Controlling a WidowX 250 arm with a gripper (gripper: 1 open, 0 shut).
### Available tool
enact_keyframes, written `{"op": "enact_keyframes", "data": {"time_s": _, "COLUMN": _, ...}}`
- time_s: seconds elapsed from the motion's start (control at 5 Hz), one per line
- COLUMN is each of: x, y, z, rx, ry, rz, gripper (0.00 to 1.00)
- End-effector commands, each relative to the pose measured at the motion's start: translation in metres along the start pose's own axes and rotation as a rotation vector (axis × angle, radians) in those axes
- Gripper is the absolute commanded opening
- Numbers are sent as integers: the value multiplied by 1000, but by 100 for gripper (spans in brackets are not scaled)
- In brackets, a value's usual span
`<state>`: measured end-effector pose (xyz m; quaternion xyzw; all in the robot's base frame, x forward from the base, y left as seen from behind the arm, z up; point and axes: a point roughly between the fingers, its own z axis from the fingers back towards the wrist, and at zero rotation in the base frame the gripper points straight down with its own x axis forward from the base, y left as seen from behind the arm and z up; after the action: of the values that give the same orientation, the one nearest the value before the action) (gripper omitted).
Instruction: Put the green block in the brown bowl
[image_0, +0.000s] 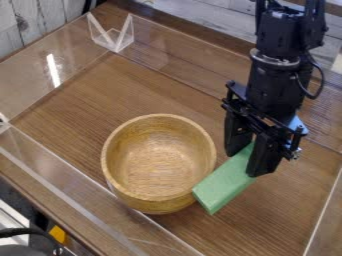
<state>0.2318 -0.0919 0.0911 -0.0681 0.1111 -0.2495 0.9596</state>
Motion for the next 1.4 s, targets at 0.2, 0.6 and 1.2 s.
{"op": "enact_keyframes", "data": {"time_s": 0.2, "x": -13, "y": 26, "z": 12, "rx": 27, "ry": -10, "rz": 33, "gripper": 0}}
{"op": "enact_keyframes", "data": {"time_s": 0.6, "x": -15, "y": 38, "z": 4, "rx": 53, "ry": 19, "rz": -51, "gripper": 100}}
{"op": "enact_keyframes", "data": {"time_s": 1.2, "x": -28, "y": 27, "z": -35, "rx": 152, "ry": 87, "rz": -320, "gripper": 100}}
